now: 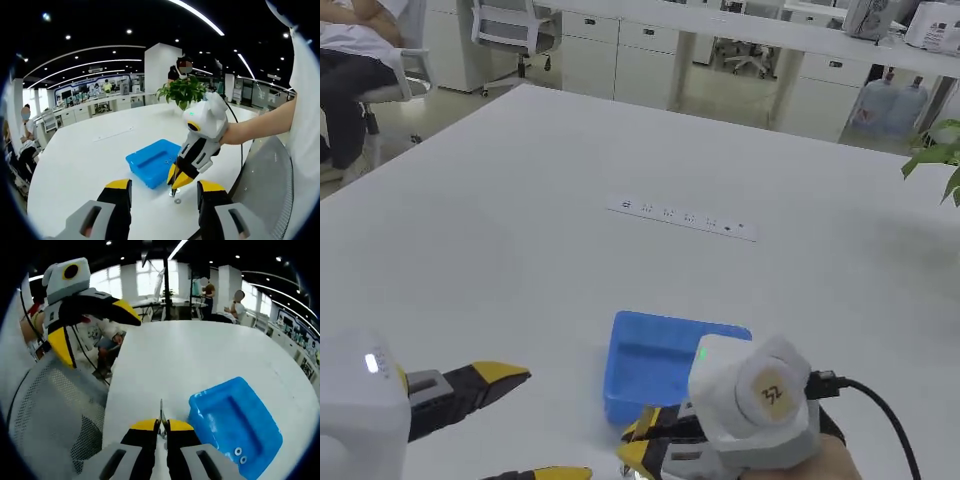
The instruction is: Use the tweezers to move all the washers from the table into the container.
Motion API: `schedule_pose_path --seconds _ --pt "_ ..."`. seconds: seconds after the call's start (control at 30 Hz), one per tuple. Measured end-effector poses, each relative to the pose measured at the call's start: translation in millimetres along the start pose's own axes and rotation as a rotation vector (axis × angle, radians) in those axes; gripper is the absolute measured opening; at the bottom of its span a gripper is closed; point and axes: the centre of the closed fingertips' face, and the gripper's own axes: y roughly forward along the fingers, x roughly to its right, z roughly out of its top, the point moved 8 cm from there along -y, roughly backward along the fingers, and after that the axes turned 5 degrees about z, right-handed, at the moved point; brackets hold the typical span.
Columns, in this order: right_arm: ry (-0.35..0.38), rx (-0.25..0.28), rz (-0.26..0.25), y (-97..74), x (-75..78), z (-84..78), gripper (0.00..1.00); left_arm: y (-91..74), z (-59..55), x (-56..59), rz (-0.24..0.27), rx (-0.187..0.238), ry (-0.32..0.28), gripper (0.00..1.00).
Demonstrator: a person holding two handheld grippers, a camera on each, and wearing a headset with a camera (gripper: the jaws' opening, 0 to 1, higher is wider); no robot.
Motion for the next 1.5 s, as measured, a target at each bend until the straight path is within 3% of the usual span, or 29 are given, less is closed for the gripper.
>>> schedule_pose_path --seconds 0.03,0.3,0.5,0.7,0.83,0.9,0.97,1.13,1.33,1.5 --pt "0.007 0.043 -0.012 -4.8 1.3 5.5 0.03 -0.3 -0.1 -0.1 0.000 -0.001 -0.001 0.52" --pt "-0.022 0.063 -0.056 -33.1 7.8 24.5 0.03 -0.2 -2.7 -0.1 -0.006 -0.008 0.001 0.51" --pt "0.106 0.207 -0.029 -47.9 12.2 37.1 0.03 0.4 -0.6 0.7 -0.005 0.004 -0.003 0.51" --pt "0.089 0.209 -0.105 -67.1 31.1 40.5 0.03 -1.0 -3.1 0.6 -0.005 -0.003 -0.002 0.51" --pt "0.135 0.212 -0.165 -78.0 51.6 39.2 0.03 -1.6 -3.0 -0.6 -0.004 -0.001 -0.002 0.50" --pt "0.152 0.241 -0.187 -83.2 59.1 42.5 0.03 -1.4 -2.7 -1.1 -0.004 -0.001 0.000 0.50" --pt "0.177 0.280 -0.176 -86.0 63.0 46.5 0.03 -1.2 -2.0 -1.3 -0.006 0.004 -0.001 0.50" --pt "0.210 0.207 -0.248 -88.1 79.5 38.4 0.03 -0.2 -1.9 -1.4 -0.008 0.009 -0.003 0.50" --pt "0.255 0.108 -0.257 -76.6 95.7 18.0 0.03 -1.9 -1.9 1.3 -0.016 0.014 -0.009 0.50" --pt "0.275 0.077 -0.233 -64.7 102.1 9.5 0.03 -3.3 -4.0 -0.3 -0.013 0.008 -0.013 0.50"
